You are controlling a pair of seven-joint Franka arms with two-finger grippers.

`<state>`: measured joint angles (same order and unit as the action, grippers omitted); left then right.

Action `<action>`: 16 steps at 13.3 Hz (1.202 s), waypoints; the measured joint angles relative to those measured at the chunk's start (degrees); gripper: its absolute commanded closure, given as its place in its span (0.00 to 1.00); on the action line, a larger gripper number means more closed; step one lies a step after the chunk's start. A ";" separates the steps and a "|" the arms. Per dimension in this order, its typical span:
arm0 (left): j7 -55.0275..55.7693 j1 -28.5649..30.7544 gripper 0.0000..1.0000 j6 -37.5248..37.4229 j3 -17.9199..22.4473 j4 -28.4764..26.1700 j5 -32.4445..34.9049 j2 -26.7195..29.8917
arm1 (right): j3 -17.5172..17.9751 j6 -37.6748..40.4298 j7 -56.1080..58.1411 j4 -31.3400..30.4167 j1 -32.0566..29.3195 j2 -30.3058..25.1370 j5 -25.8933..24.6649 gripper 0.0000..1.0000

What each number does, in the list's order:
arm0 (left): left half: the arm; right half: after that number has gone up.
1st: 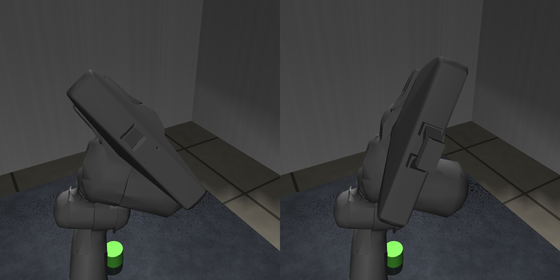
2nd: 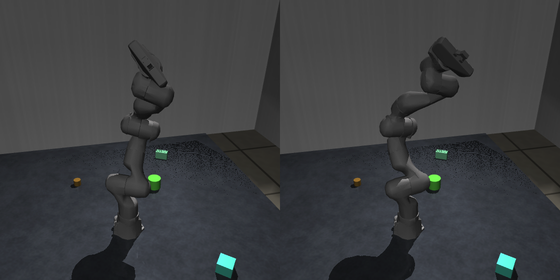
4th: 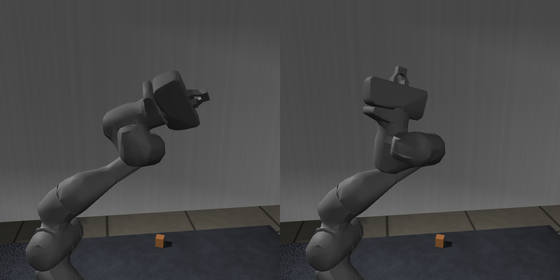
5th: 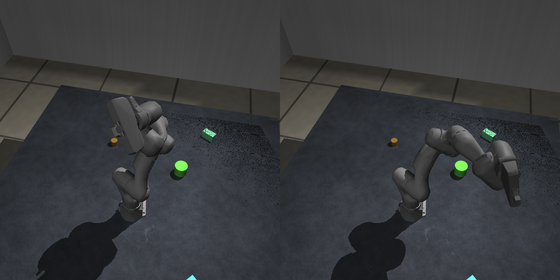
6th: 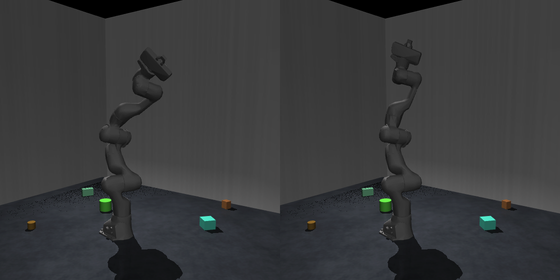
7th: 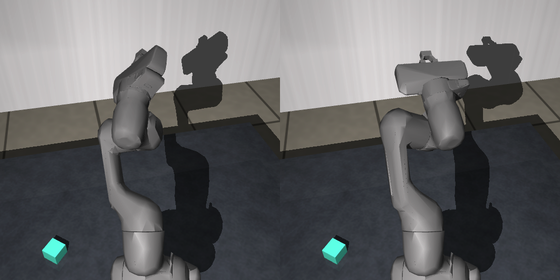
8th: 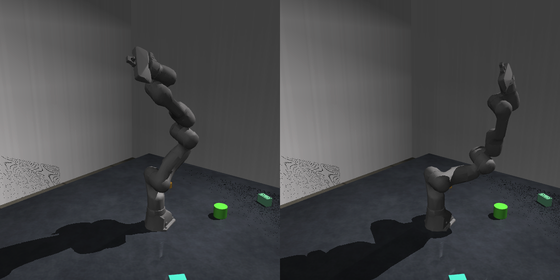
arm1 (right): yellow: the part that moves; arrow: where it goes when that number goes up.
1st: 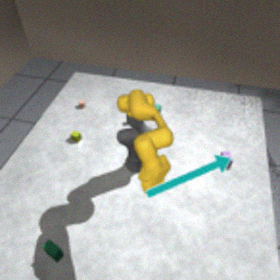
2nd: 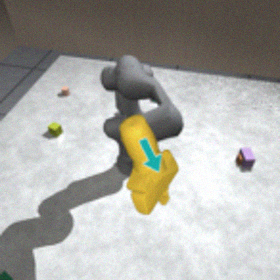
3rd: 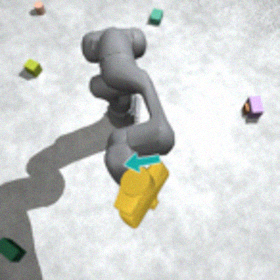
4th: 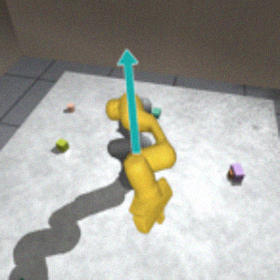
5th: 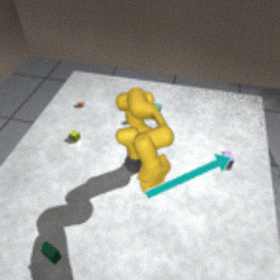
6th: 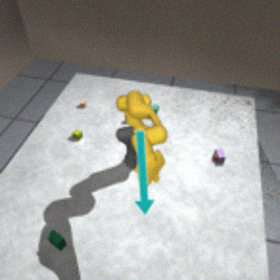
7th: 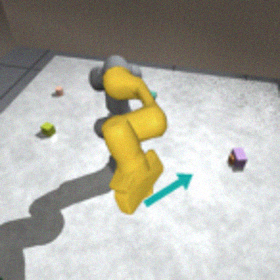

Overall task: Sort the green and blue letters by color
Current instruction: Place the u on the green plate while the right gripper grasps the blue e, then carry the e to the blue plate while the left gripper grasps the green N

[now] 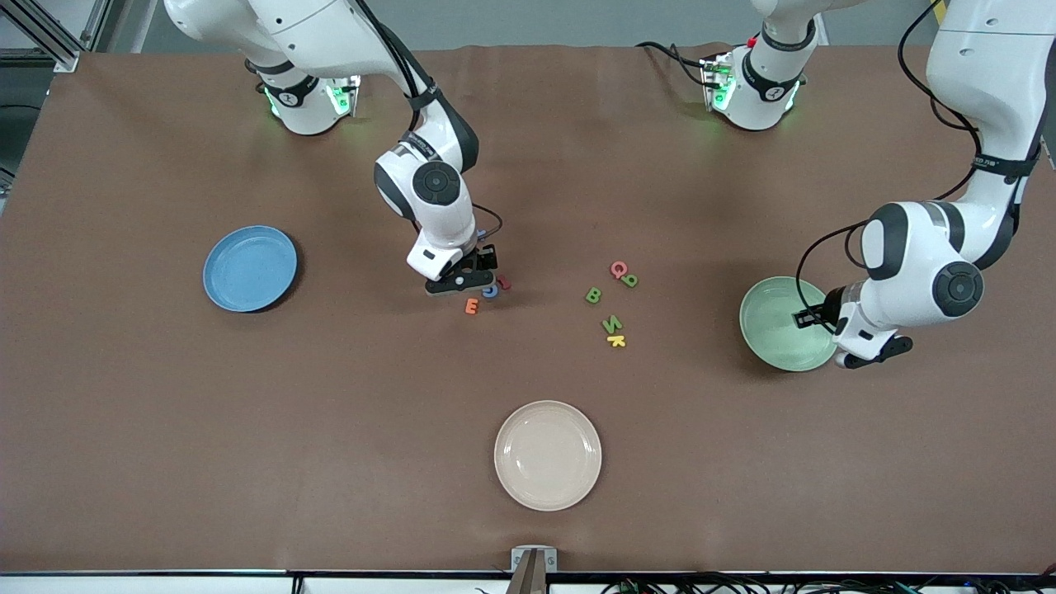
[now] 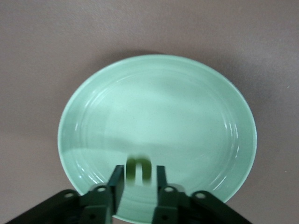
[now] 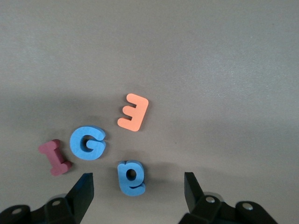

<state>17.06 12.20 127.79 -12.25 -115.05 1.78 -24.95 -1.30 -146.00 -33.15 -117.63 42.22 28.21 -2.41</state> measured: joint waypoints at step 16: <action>30.84 -10.07 0.02 -1.69 -10.34 5.87 0.00 4.05 | 0.01 -2.19 -0.33 0.67 0.14 2.29 -0.02 1.00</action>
<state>47.90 2.13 126.10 -22.59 -109.18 1.78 -20.90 -1.30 -148.20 -33.48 -116.95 42.36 30.49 -2.43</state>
